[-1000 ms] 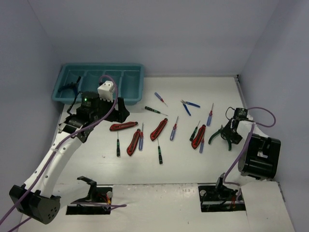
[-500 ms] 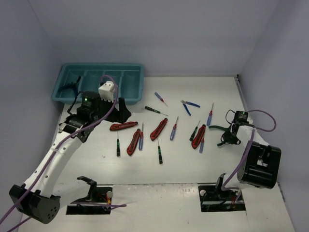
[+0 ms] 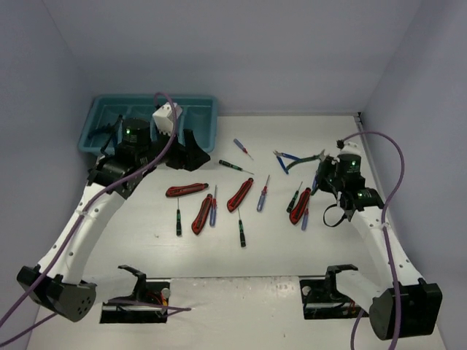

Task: Sort the tools into containers

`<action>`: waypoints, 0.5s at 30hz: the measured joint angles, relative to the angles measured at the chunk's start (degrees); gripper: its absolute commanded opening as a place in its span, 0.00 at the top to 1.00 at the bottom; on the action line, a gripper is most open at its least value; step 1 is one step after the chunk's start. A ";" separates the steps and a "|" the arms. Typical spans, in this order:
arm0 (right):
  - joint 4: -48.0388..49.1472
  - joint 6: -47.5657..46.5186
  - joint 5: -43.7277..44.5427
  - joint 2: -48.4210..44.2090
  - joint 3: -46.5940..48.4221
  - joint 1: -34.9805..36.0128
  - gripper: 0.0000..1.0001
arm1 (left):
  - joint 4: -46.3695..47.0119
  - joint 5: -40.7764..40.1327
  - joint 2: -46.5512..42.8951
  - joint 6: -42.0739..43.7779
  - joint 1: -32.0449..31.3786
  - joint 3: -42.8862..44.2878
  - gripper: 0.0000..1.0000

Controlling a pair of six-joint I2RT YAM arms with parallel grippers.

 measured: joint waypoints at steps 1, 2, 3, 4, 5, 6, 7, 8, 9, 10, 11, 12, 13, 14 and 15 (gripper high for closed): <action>0.13 -1.14 -0.64 -1.39 0.75 1.50 1.00 | 0.06 0.93 0.74 -0.68 -0.13 0.82 0.27; 0.35 -2.26 -1.40 -2.65 1.38 3.17 1.00 | 0.05 1.86 1.59 -1.39 -0.48 1.59 0.27; 0.66 -3.36 -2.28 -3.77 1.91 4.99 1.00 | -0.04 2.78 2.53 -2.14 -1.05 2.33 0.27; 0.92 -4.26 -3.37 -4.62 2.38 6.80 1.00 | -0.07 3.43 3.50 -2.76 -1.97 3.06 0.27; 1.15 -5.03 -4.60 -5.27 2.83 8.60 1.00 | -0.05 3.90 4.49 -3.29 -3.13 3.79 0.27; 1.33 -5.71 -5.88 -5.68 3.27 10.34 1.00 | -0.17 4.23 5.52 -3.70 -4.35 4.53 0.27; 1.47 -6.29 -7.11 -5.76 3.76 12.12 1.00 | -0.35 4.42 6.64 -3.96 -5.74 5.39 0.27; 1.61 -6.87 -8.15 -5.65 4.31 14.06 1.00 | -0.36 4.58 7.85 -4.16 -7.36 6.40 0.27; 1.75 -7.29 -8.96 -5.38 4.81 15.83 1.00 | -0.31 4.50 9.06 -4.37 -8.82 7.42 0.27; 1.86 -7.69 -9.57 -5.03 5.31 17.34 1.00 | -0.30 4.56 10.22 -4.59 -10.14 8.36 0.27; 2.00 -8.06 -10.18 -4.65 5.76 18.70 1.00 | -0.29 4.61 11.30 -4.76 -11.31 9.21 0.27; 2.21 -8.41 -10.82 -4.25 6.17 19.92 1.00 | -0.27 4.64 12.29 -4.86 -12.31 9.96 0.27; 2.42 -8.77 -11.46 -3.84 6.58 21.13 1.00 | -0.25 4.67 13.27 -4.96 -13.30 10.72 0.27; 2.46 -8.94 -11.92 -3.51 6.82 21.89 1.00 | -0.38 4.43 14.16 -5.11 -14.14 11.32 0.27; 2.55 -9.08 -12.36 -3.17 7.16 22.40 1.00 | -0.31 4.28 14.88 -5.17 -14.68 11.78 0.27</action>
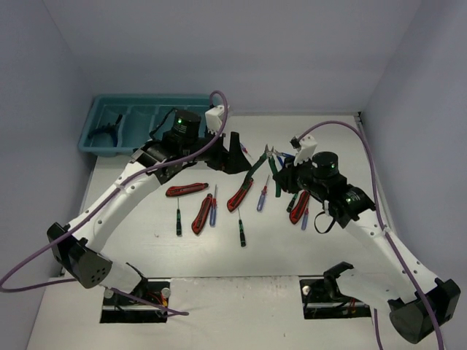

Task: Sort the tools into containers

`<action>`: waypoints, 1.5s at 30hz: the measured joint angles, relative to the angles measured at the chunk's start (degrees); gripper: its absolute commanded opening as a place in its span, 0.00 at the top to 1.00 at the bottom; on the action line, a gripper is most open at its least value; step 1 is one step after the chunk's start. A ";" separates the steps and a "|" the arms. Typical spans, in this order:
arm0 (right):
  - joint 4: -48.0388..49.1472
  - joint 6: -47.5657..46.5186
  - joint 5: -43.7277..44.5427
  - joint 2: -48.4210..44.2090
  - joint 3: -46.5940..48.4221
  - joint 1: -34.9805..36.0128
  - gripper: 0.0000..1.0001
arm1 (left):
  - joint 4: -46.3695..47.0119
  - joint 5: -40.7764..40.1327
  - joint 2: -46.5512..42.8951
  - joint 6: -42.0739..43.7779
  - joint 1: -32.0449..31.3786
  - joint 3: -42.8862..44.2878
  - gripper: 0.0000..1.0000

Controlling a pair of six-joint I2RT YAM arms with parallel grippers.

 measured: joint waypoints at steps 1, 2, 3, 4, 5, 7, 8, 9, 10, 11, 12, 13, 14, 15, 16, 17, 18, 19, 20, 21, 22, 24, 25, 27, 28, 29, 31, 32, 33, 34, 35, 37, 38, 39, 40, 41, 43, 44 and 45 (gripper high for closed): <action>0.16 -0.08 -0.42 0.29 0.26 0.39 1.00 | 0.04 -0.23 0.68 -0.03 -0.50 0.37 0.27; 0.44 -0.07 -0.81 0.51 0.40 0.62 1.00 | 0.03 -0.57 1.25 -0.04 -0.92 0.51 0.27; 0.80 -0.06 -1.20 0.70 0.49 0.80 1.00 | 0.00 -0.95 1.71 -0.07 -1.28 0.53 0.27; 1.10 -0.05 -1.59 0.83 0.54 0.92 1.00 | -0.01 -1.26 2.16 -0.14 -1.55 0.53 0.27; 1.31 -0.05 -1.88 0.87 0.59 1.08 1.00 | -0.01 -1.48 2.55 -0.20 -1.76 0.53 0.27; 1.75 -0.05 -2.37 0.88 0.62 1.25 1.00 | -0.01 -1.91 3.20 -0.36 -1.94 0.53 0.27; 2.00 -0.05 -2.61 0.88 0.62 1.27 1.00 | -0.01 -2.14 3.49 -0.45 -1.96 0.53 0.28; 2.20 -0.05 -2.81 0.88 0.62 1.27 1.00 | -0.01 -2.43 3.72 -0.65 -1.97 0.51 0.29; 2.38 -0.05 -3.04 0.88 0.63 1.31 1.00 | -0.01 -2.69 3.85 -0.86 -1.97 0.50 0.31; 2.54 -0.05 -3.26 0.88 0.65 1.34 1.00 | 0.00 -2.93 3.97 -1.07 -1.97 0.49 0.34; 2.57 -0.05 -3.41 0.90 0.74 1.42 1.00 | 0.01 -3.09 4.08 -1.23 -2.01 0.49 0.37; 2.63 -0.05 -3.58 0.92 0.85 1.50 1.00 | 0.02 -3.24 4.21 -1.38 -2.07 0.49 0.41; 2.75 -0.03 -3.79 0.95 0.97 1.58 1.00 | 0.02 -3.37 4.36 -1.53 -2.16 0.49 0.44; 2.99 -0.05 -4.01 0.99 1.03 1.60 1.00 | 0.02 -3.38 4.55 -1.69 -2.29 0.49 0.50; 3.24 -0.05 -4.14 1.04 1.11 1.60 1.00 | 0.02 -3.45 4.77 -1.77 -2.48 0.49 0.56; 3.48 -0.06 -4.26 1.09 1.19 1.60 1.00 | 0.02 -3.53 4.98 -1.85 -2.67 0.49 0.61; 3.50 -0.18 -4.27 1.23 1.29 1.60 1.00 | 0.04 -3.45 5.21 -2.12 -2.84 0.49 0.67; 3.52 -0.31 -4.29 1.43 1.38 1.60 1.00 | 0.07 -3.38 5.44 -2.37 -3.02 0.49 0.74; 3.51 -0.44 -4.35 1.77 1.42 1.60 1.00 | 0.10 -3.32 5.63 -2.54 -3.19 0.49 0.82; 3.51 -0.57 -4.40 2.13 1.45 1.60 1.00 | 0.12 -3.25 5.82 -2.70 -3.36 0.49 0.91; 3.55 -0.70 -4.42 2.51 1.46 1.60 0.99 | 0.10 -3.18 5.99 -2.84 -3.53 0.50 1.00; 3.45 -0.97 -4.46 3.16 1.47 1.60 0.92 | 0.01 -3.45 6.30 -2.99 -3.71 0.53 1.00; 3.41 -1.08 -4.49 3.38 1.49 1.60 0.85 | -0.07 -3.68 6.42 -2.97 -3.72 0.55 1.00; 3.59 -1.22 -4.50 3.67 1.57 1.60 0.63 | -0.29 -3.92 6.49 -2.79 -3.72 0.55 1.00; 3.69 -1.29 -4.50 3.80 1.61 1.60 0.50 | -0.40 -4.09 6.50 -2.66 -3.71 0.55 1.00; 3.89 -1.37 -4.53 3.86 1.65 1.60 0.37 | -0.64 -4.51 6.49 -2.24 -3.70 0.55 1.00; 4.51 -1.59 -4.57 3.92 1.98 1.60 0.25 | -1.77 -5.30 6.51 -1.30 -3.54 0.55 1.00; 4.93 -1.76 -4.57 3.92 2.26 1.60 0.20 | -2.57 -5.59 6.53 -0.71 -3.29 0.55 1.00; 5.38 -1.96 -4.58 3.92 2.55 1.60 0.17 | -3.22 -5.73 6.53 0.01 -2.72 0.55 1.00; 5.81 -2.09 -4.57 3.92 2.81 1.60 0.14 | -3.78 -5.83 6.53 0.71 -1.90 0.55 1.00; 6.22 -2.19 -4.53 3.92 2.91 1.60 0.13 | -4.27 -5.87 6.53 1.39 -0.79 0.55 1.00; 6.82 -2.34 -4.40 3.92 2.98 1.60 0.12 | -5.47 -5.43 6.53 3.27 2.33 0.59 1.00; 6.84 -2.42 -4.25 3.91 2.98 1.60 0.11 | -6.48 -5.29 6.51 4.40 4.25 0.83 1.00; 6.84 -2.46 -4.11 3.88 2.98 1.60 0.11 | -7.62 -5.28 6.52 5.67 6.54 1.27 1.00; 6.84 -2.46 -3.97 3.84 2.96 1.60 0.11 | -8.88 -5.38 6.54 7.11 9.28 1.92 1.00; 6.90 -2.46 -3.80 3.68 2.90 1.60 0.11 | -10.12 -5.41 6.57 9.01 12.39 2.87 1.00; 6.95 -2.52 -3.51 3.04 2.44 1.59 0.11 | -12.44 -5.85 6.87 12.75 18.98 5.79 1.00; 6.95 -2.55 -3.39 2.64 2.14 1.58 0.11 | -13.08 -6.04 6.96 14.59 22.32 7.18 1.00; 7.00 -2.54 -3.31 2.31 1.78 1.58 0.11 | -13.64 -6.40 7.17 16.30 25.14 8.85 1.00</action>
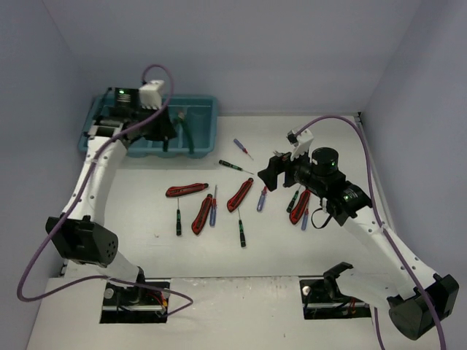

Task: Sort the tools into containers

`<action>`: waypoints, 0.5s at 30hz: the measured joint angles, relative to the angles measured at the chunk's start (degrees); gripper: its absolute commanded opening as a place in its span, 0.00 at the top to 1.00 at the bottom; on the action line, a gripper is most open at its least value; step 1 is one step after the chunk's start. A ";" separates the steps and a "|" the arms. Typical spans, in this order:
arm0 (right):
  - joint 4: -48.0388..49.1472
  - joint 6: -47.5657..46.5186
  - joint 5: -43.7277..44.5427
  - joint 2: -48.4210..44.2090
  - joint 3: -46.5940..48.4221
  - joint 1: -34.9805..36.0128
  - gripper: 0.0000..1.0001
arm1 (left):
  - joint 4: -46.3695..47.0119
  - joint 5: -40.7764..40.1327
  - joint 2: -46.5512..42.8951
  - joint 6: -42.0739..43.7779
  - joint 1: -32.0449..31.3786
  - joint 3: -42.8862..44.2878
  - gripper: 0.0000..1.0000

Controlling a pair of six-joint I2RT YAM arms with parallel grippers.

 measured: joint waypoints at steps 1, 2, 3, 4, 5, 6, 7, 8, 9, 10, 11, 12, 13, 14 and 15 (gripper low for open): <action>0.05 0.01 0.08 -0.33 -0.35 0.00 0.11 | -0.56 -0.36 0.21 1.71 2.81 1.67 1.00; 0.10 0.04 0.13 -0.58 -0.71 0.00 0.11 | -1.23 -0.86 0.56 3.71 5.72 3.57 1.00; 0.10 0.10 0.14 -0.76 -1.09 0.00 0.11 | -1.86 -1.53 1.06 5.89 8.49 5.62 1.00; 0.01 0.15 0.14 -0.90 -1.50 0.00 0.11 | -2.23 -2.37 1.68 8.02 10.87 7.65 1.00; 0.01 0.21 0.14 -0.96 -1.88 0.00 0.11 | -2.44 -3.20 2.44 10.10 13.12 9.61 1.00; -0.01 0.28 0.14 -0.98 -2.29 0.00 0.11 | -2.39 -3.98 3.40 11.87 15.09 11.49 1.00; -0.04 0.36 0.14 -0.99 -2.72 0.00 0.11 | -2.27 -4.74 4.42 13.51 16.97 13.35 1.00; -0.09 0.49 0.13 -0.99 -3.12 0.00 0.11 | -2.44 -5.40 5.61 15.06 18.83 15.22 1.00; -0.14 0.70 0.11 -0.97 -3.50 0.00 0.11 | -3.03 -5.96 7.13 16.45 20.62 17.16 1.00; -0.17 1.03 0.07 -0.97 -3.89 0.00 0.11 | -3.34 -7.06 9.22 17.78 22.17 19.59 1.00; -0.19 1.30 0.04 -0.94 -4.15 -0.03 0.11 | -3.08 -7.86 11.50 19.02 23.30 21.89 1.00; -0.20 1.55 -0.10 -0.88 -4.38 -0.04 0.11 | -2.87 -8.70 13.83 20.19 24.38 23.94 1.00; -0.19 1.80 -0.34 -0.77 -4.59 -0.04 0.11 | -2.73 -9.57 16.19 21.27 25.40 25.75 1.00; -0.17 2.14 -0.65 -0.57 -4.72 -0.04 0.11 | -2.67 -10.31 18.55 22.22 26.15 27.32 1.00; -0.15 2.46 -0.95 -0.34 -4.84 -0.04 0.11 | -2.61 -11.01 20.88 23.15 26.89 28.84 1.00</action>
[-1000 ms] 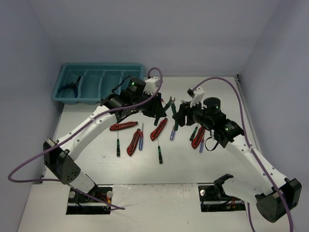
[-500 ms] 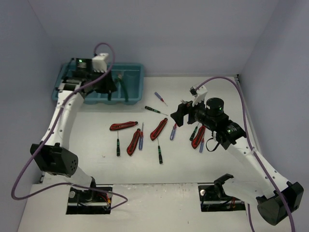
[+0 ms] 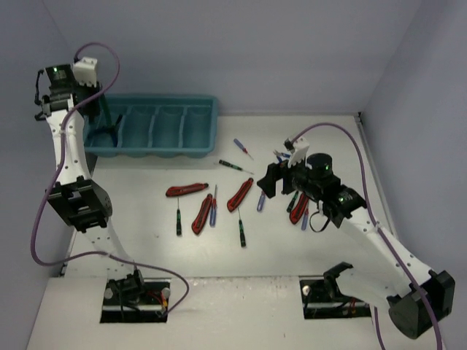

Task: Sort the tools into containers

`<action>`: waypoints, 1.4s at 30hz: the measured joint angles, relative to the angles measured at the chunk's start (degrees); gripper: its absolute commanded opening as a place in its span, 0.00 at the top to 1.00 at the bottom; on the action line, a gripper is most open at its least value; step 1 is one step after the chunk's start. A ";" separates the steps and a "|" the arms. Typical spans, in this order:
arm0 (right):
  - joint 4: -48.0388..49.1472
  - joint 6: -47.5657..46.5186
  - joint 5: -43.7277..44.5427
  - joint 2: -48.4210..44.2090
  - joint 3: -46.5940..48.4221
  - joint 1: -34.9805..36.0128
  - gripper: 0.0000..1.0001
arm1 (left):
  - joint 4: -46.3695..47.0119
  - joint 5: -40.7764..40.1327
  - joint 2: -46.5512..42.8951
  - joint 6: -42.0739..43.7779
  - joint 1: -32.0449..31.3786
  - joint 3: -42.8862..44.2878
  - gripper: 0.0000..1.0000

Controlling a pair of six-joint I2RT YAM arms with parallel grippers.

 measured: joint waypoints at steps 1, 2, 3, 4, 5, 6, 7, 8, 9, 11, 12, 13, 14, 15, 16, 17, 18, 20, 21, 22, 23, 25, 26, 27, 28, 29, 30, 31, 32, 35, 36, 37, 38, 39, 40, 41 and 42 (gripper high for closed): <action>-0.01 0.21 -0.18 0.39 -0.02 0.00 0.11 | -0.02 -0.43 2.14 0.78 0.59 1.09 1.00; -0.02 0.40 -0.37 0.80 -0.04 -0.01 0.11 | -0.06 -0.84 4.28 1.53 1.16 2.15 1.00; -0.01 0.54 -0.60 1.30 -0.04 -0.03 0.11 | -0.14 -1.15 6.38 2.22 1.60 3.04 1.00; 0.00 0.68 -0.83 1.80 -0.04 -0.06 0.11 | -0.23 -1.45 8.48 2.90 2.05 3.93 1.00; 0.02 0.83 -1.16 2.51 -0.04 -0.12 0.11 | -0.10 -1.62 10.31 3.36 2.52 4.43 1.00; 0.04 1.04 -1.42 3.15 -0.04 -0.28 0.11 | 0.11 -1.69 11.98 3.78 2.91 4.75 1.00; 0.04 1.25 -1.73 3.84 -0.04 -0.44 0.11 | 0.32 -1.73 13.56 4.17 3.25 4.98 1.00; 0.02 1.48 -2.18 4.63 -0.04 -0.62 0.11 | 0.55 -1.75 14.94 4.45 3.51 5.04 1.00; 0.00 1.67 -2.61 5.27 -0.04 -0.81 0.11 | 0.86 -1.75 16.19 4.63 3.78 5.08 1.00; -0.04 2.05 -3.29 6.36 -0.04 -1.38 0.11 | 1.61 -1.51 18.56 4.85 4.24 5.32 1.00; -0.04 2.14 -3.55 6.67 -0.04 -1.70 0.11 | 2.08 -1.24 19.52 4.86 4.46 5.40 1.00; -0.04 2.23 -3.86 6.87 -0.04 -2.07 0.11 | 2.69 -0.71 20.38 4.83 4.71 5.44 1.00; -0.03 2.27 -4.17 7.00 -0.04 -2.57 0.11 | 3.36 0.10 21.14 4.72 5.04 5.44 1.00; -0.02 2.29 -4.43 7.07 -0.04 -2.99 0.11 | 3.99 0.86 21.65 4.59 5.34 5.44 1.00; -0.02 2.35 -4.62 7.14 -0.04 -3.42 0.11 | 4.72 1.56 22.12 4.46 5.64 5.44 1.00; -0.02 2.41 -4.77 7.18 -0.04 -3.81 0.11 | 5.41 2.21 22.50 4.38 5.90 5.44 1.00; -0.02 2.45 -4.89 7.19 -0.04 -4.15 0.11 | 6.04 2.83 22.78 4.34 6.12 5.44 0.98; -0.02 2.56 -4.99 7.20 -0.04 -4.77 0.11 | 7.20 3.88 23.31 4.25 6.47 5.49 0.85; -0.03 2.62 -5.00 7.20 -0.04 -4.96 0.11 | 7.72 4.19 23.57 4.19 6.58 5.49 0.74; -0.04 2.69 -5.01 7.20 -0.04 -5.14 0.11 | 8.24 4.48 23.83 4.12 6.70 5.49 0.67; -0.04 2.69 -5.00 7.20 -0.04 -5.25 0.11 | 8.68 4.61 24.09 4.04 6.75 5.49 0.59; -0.04 2.69 -4.97 7.20 -0.04 -5.56 0.11 | 9.59 4.72 24.53 3.63 6.83 5.49 0.44; -0.05 2.68 -4.97 7.20 -0.04 -5.69 0.11 | 10.09 4.61 24.63 3.42 6.83 5.49 0.40; -0.06 2.66 -4.97 7.20 -0.04 -5.78 0.11 | 10.61 4.45 24.68 3.30 6.83 5.49 0.38; -0.06 2.65 -4.97 7.20 -0.04 -5.95 0.11 | 11.22 4.15 24.68 3.15 6.83 5.49 0.35; -0.06 2.65 -4.94 7.20 -0.04 -6.15 0.11 | 11.88 3.85 24.68 3.01 6.83 5.49 0.32; -0.07 2.65 -4.91 7.20 -0.04 -6.38 0.11 | 12.58 3.52 24.68 2.90 6.82 5.47 0.29; -0.09 2.64 -4.88 7.20 -0.04 -6.64 0.11 | 13.33 3.14 24.68 2.81 6.80 5.43 0.26; -0.09 2.62 -4.88 7.20 -0.02 -6.83 0.11 | 14.20 2.60 24.68 2.62 6.80 5.25 0.26; -0.18 2.48 -4.12 7.20 0.00 -7.27 0.11 | 16.61 1.27 24.43 2.20 6.83 3.96 0.25; -0.31 2.34 -3.58 7.20 0.04 -7.41 0.11 | 17.43 0.95 24.07 1.99 6.83 3.02 0.25; -0.56 2.12 -2.94 7.23 0.16 -7.66 0.11 | 18.08 0.74 23.57 1.58 6.83 1.94 0.24; -0.81 1.92 -2.39 7.31 0.38 -7.89 0.12 | 18.74 0.60 22.92 1.04 6.83 0.79 0.24; -1.16 1.69 -1.67 7.56 0.85 -8.25 0.13 | 19.51 0.47 22.07 0.31 6.83 -0.47 0.24; -1.46 1.45 -0.90 8.05 1.57 -8.77 0.14 | 19.96 0.32 21.15 -0.62 6.81 -1.55 0.24; -1.56 1.24 0.01 8.80 2.54 -9.42 0.16 | 20.15 0.16 20.04 -1.78 6.80 -2.47 0.23; -1.58 1.04 1.00 9.66 3.57 -10.11 0.16 | 20.29 0.00 18.82 -3.03 6.79 -3.33 0.22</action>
